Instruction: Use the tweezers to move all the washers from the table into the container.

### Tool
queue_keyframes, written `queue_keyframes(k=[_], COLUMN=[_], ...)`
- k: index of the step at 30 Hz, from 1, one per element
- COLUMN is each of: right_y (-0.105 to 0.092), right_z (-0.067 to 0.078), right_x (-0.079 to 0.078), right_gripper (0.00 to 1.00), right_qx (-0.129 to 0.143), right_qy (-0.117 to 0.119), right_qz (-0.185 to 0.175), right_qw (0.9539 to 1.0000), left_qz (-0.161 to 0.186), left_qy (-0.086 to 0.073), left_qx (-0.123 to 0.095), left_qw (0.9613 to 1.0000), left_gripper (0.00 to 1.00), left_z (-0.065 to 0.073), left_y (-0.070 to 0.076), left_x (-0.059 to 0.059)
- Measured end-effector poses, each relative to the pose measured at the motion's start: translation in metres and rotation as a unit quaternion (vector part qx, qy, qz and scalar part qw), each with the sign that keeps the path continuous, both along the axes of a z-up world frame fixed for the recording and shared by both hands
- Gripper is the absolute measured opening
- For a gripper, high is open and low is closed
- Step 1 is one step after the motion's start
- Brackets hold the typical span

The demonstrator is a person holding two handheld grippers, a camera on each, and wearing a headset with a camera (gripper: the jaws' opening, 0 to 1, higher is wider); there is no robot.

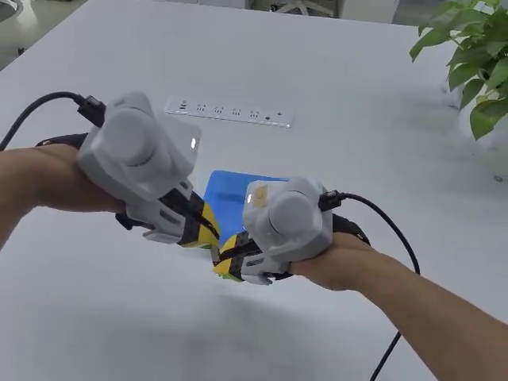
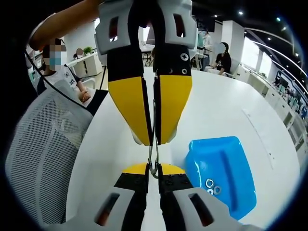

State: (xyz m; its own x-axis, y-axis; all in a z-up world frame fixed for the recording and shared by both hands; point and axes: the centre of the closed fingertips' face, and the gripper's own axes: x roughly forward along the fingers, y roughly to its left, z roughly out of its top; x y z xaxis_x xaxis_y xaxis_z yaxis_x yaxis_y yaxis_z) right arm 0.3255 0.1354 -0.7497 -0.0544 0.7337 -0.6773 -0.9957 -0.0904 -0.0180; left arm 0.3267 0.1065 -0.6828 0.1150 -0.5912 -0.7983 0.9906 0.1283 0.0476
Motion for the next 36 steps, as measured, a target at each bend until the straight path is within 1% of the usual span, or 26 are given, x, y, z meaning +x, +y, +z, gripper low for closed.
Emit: queue_keyframes(k=[9,17,22,28,36], right_y=[-0.002,-0.004,-0.005,-0.008,-0.011], right_z=[0.013,0.021,0.026,0.027,0.023], right_x=[0.01,0.023,0.033,0.044,0.058], right_gripper=[0.08,0.08,0.08,0.08,0.08], right_qx=[0.003,0.003,0.006,0.008,0.007], right_qy=[-0.005,-0.015,-0.019,-0.021,-0.023], right_qz=[-0.006,-0.009,-0.014,-0.02,-0.028], right_qw=[1.0,0.9998,0.9997,0.9995,0.9993], left_qz=[-0.005,-0.01,-0.014,-0.016,-0.019], left_qy=[-0.01,-0.022,-0.027,-0.033,-0.033], left_qx=[0.0,0.001,0.001,-0.003,-0.004], left_qw=[0.9999,0.9997,0.9996,0.9993,0.9993], left_gripper=[0.06,0.06,0.06,0.06,0.06], left_z=[0.013,0.021,0.026,0.026,0.022], left_y=[-0.003,-0.006,-0.007,-0.01,-0.012], left_x=[0.008,0.019,0.029,0.04,0.052])
